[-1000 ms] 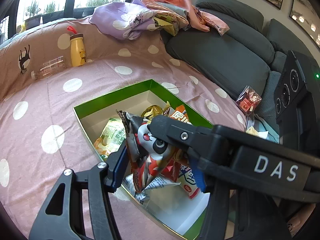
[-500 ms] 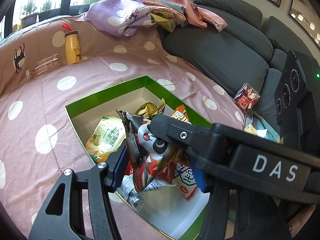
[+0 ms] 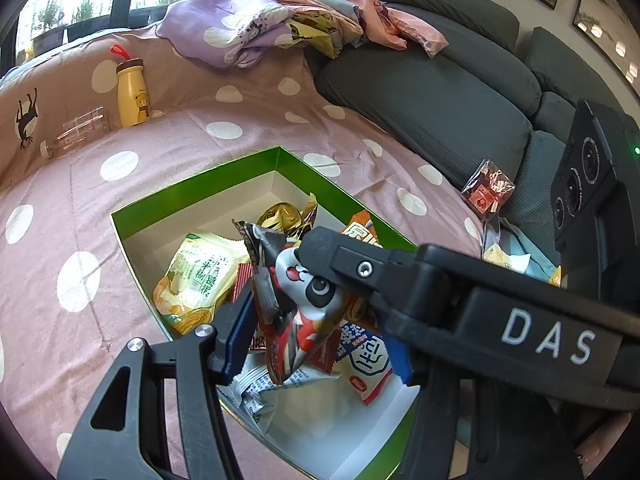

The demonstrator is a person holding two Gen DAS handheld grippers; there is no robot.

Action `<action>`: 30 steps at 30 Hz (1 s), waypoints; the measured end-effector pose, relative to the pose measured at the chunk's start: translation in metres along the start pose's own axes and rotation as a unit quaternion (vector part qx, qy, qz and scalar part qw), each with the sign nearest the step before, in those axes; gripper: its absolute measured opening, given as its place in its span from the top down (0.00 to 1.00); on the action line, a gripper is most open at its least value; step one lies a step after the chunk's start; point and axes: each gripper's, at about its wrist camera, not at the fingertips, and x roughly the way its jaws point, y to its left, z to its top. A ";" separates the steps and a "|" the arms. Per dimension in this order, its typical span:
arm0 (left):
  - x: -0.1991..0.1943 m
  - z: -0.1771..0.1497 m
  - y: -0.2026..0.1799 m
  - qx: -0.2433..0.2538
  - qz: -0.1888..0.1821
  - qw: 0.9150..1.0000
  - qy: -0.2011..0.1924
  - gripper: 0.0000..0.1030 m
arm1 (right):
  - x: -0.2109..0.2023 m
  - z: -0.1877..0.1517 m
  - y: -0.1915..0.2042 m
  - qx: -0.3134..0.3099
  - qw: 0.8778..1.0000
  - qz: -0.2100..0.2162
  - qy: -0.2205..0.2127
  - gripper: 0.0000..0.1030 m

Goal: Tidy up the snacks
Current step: 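Lower the orange chip bag into the box among the snacks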

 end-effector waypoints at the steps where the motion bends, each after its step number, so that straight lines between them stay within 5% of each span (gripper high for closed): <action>1: 0.001 0.000 0.000 0.000 -0.001 1.000 0.001 0.45 | 0.000 0.000 -0.001 0.001 1.000 -0.001 0.000 0.43; 30: 0.020 -0.001 -0.002 -0.010 -0.006 1.000 0.027 0.45 | 0.005 0.003 -0.018 0.029 0.999 -0.023 0.008 0.43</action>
